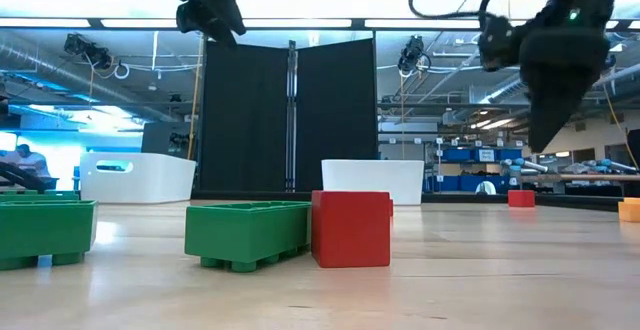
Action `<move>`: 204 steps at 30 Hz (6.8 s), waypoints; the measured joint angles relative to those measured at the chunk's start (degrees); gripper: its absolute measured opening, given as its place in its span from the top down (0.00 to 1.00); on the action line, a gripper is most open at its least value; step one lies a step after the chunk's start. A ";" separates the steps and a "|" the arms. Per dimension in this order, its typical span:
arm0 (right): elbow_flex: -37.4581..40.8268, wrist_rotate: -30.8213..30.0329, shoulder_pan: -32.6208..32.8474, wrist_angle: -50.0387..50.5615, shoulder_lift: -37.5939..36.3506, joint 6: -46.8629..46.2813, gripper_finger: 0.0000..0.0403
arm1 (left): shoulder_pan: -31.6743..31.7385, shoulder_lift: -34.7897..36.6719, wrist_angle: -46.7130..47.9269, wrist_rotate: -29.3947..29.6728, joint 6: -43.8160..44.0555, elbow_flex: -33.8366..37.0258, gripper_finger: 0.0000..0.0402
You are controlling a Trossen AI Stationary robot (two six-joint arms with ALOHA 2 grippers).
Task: Sort blocks by size
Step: Put the red 4 stud game piece into the bottom white bin
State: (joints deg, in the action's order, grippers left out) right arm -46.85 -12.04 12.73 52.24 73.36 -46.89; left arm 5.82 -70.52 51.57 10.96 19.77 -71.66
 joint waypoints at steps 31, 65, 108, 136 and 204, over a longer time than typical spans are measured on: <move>-0.02 -0.30 -10.27 -47.92 21.44 28.01 0.30 | -8.50 13.27 -18.97 0.33 0.44 21.84 0.43; -0.17 6.11 -12.13 -59.43 31.61 39.46 0.55 | -8.52 18.47 -24.16 -2.51 4.90 28.83 0.43; -19.81 20.44 -16.51 -46.74 16.43 27.60 0.61 | -6.56 14.50 -48.75 -2.25 -37.72 28.81 0.43; -34.33 44.04 -23.11 -40.15 23.17 24.62 0.61 | -12.67 0.98 -51.91 8.78 -69.28 20.57 0.43; -34.29 43.21 -28.68 -13.82 22.93 35.04 0.12 | -16.79 0.64 -34.01 22.32 -23.86 19.90 0.75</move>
State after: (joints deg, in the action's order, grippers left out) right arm -81.14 31.18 -15.95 38.41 96.29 -11.84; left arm -10.96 -69.88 17.56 33.28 -4.09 -51.76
